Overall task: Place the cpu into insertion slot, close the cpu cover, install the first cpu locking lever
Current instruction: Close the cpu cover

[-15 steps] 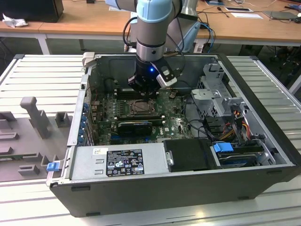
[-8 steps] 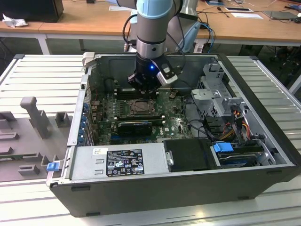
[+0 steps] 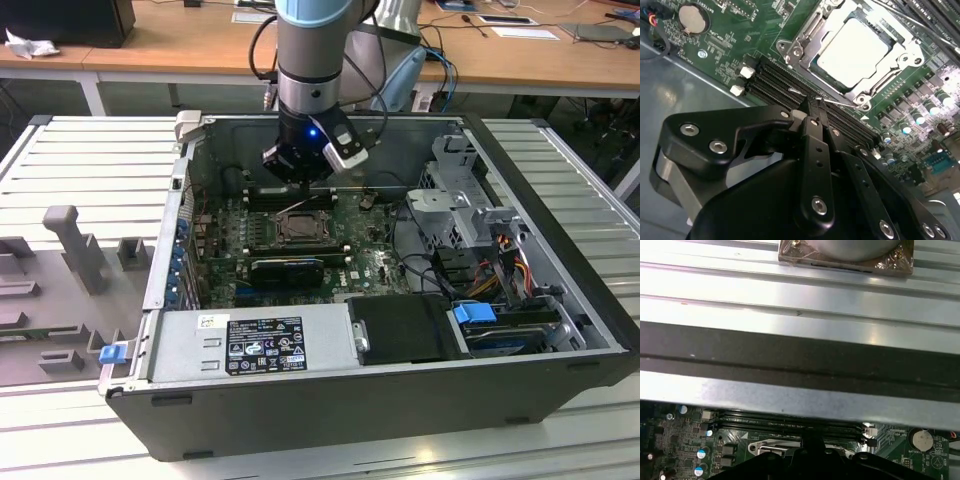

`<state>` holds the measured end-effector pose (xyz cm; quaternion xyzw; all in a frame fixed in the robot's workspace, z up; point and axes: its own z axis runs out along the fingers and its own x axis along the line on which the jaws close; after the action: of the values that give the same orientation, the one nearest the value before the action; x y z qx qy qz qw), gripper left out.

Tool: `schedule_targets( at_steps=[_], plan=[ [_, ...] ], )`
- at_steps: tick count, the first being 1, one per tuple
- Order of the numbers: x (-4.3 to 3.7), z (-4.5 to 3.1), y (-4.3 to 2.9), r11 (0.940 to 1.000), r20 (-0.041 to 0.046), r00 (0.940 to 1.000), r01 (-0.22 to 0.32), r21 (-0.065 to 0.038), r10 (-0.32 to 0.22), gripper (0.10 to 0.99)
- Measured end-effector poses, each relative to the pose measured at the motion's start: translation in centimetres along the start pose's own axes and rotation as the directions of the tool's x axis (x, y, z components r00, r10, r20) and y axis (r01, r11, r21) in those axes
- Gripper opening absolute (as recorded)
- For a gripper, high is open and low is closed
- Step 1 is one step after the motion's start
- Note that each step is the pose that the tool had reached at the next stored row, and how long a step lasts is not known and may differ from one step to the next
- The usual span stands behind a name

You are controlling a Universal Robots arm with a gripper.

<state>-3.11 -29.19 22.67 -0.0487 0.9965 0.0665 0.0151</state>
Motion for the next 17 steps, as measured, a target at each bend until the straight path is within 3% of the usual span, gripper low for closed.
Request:
schedule_targets(
  at_steps=[3,9,17],
  plan=[
    [-0.03,0.1,0.07,0.9999,0.0049,0.9999,0.011,0.0,-0.011,0.106],
    [-0.69,0.63,-0.05,0.9999,0.0043,0.9998,0.017,-0.001,-0.017,0.106],
    [-0.67,1.55,-0.18,0.9999,0.0043,0.9998,0.017,-0.001,-0.017,0.106]
  ],
)
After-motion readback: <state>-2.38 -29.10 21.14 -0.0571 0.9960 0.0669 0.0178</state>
